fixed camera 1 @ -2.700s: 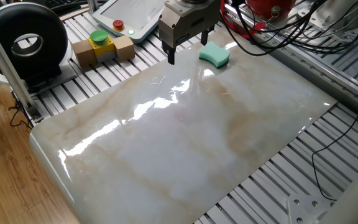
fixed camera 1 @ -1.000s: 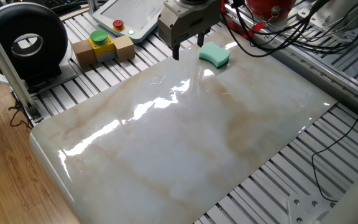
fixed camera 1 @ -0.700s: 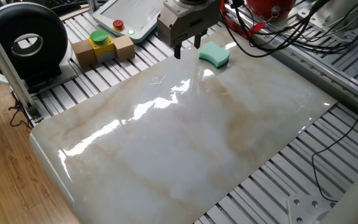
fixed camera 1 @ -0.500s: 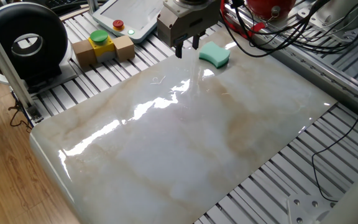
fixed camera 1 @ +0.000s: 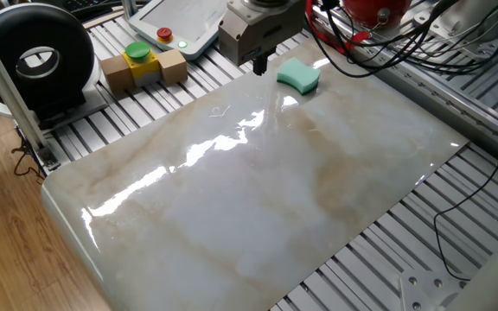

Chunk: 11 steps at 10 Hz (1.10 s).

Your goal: Clean the tabletop with a sponge

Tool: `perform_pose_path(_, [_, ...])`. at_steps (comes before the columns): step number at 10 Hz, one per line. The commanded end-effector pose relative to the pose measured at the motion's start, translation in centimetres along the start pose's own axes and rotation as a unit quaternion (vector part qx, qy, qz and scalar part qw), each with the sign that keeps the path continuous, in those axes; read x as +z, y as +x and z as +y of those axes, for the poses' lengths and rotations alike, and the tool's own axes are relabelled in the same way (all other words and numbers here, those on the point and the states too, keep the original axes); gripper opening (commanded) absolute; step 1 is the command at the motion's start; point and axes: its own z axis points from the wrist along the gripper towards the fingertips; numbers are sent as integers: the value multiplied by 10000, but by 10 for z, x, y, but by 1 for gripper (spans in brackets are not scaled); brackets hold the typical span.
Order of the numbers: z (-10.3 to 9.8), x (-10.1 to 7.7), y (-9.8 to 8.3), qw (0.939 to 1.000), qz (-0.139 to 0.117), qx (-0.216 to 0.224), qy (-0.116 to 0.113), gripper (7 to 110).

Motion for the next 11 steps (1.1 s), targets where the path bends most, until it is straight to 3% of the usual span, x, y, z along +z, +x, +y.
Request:
perform_pose_path(1, [2,0,1,10000,30,4,-42,7])
perform_pose_path(11, [6,2,2,9998,55,144,-118,7])
